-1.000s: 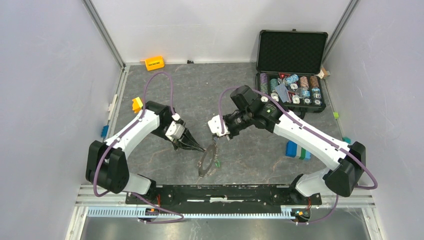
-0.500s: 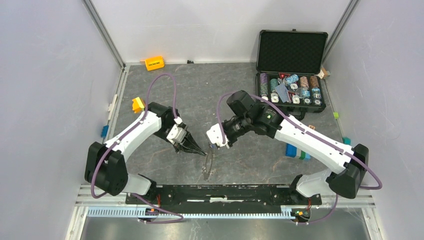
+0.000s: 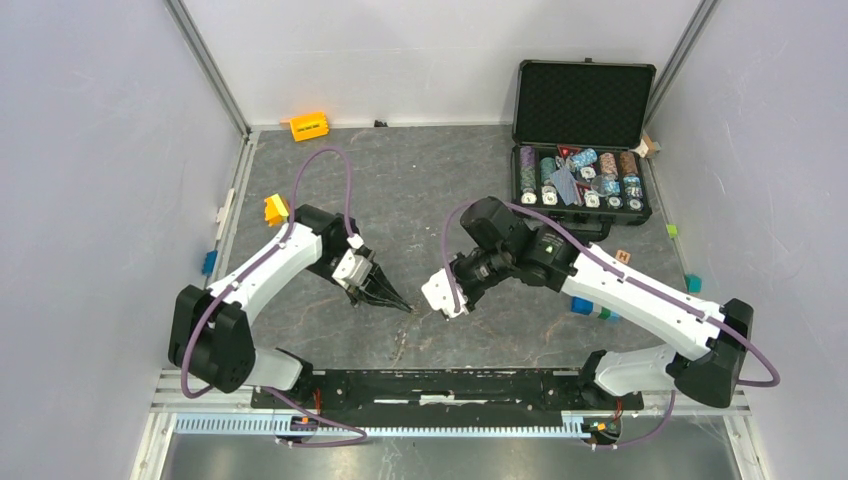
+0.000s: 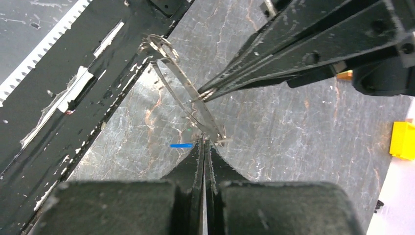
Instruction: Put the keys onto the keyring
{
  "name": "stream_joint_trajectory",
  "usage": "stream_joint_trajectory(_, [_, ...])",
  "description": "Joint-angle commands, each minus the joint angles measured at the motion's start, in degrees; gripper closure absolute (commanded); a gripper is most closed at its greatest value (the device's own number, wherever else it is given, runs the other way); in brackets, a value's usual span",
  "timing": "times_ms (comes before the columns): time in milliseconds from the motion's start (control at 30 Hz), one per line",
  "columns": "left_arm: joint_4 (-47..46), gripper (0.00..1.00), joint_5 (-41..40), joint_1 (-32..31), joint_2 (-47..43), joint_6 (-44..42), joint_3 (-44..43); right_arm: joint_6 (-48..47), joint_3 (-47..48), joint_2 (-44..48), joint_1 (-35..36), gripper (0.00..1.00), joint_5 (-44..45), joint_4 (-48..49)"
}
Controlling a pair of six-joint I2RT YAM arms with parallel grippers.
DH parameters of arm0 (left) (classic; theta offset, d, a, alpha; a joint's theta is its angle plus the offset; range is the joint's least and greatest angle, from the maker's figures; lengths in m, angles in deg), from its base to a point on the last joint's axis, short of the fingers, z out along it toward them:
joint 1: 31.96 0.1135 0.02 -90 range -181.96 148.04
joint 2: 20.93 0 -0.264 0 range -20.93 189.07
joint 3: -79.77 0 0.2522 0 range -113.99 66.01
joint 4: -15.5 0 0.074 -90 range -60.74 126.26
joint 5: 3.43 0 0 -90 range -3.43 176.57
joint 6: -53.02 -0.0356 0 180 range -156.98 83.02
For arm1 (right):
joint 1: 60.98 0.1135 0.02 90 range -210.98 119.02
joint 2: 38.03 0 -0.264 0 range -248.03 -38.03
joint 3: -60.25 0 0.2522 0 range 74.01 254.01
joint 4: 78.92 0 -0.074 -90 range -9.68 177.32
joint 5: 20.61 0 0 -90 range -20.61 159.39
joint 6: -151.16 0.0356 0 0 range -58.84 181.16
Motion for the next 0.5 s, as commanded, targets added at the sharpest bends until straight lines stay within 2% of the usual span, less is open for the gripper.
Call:
stream_joint_trajectory(0, [4.81,0.98,3.89,-0.14,-1.8,-23.92,-0.21,-2.47,-0.96,0.96,1.89,1.0,0.54,0.14])
stream_joint_trajectory(467, [4.85,0.98,4.66,-0.2,-0.91,-22.87,-0.22,-0.1,1.57,-0.61,4.32,1.0,3.32,1.91])
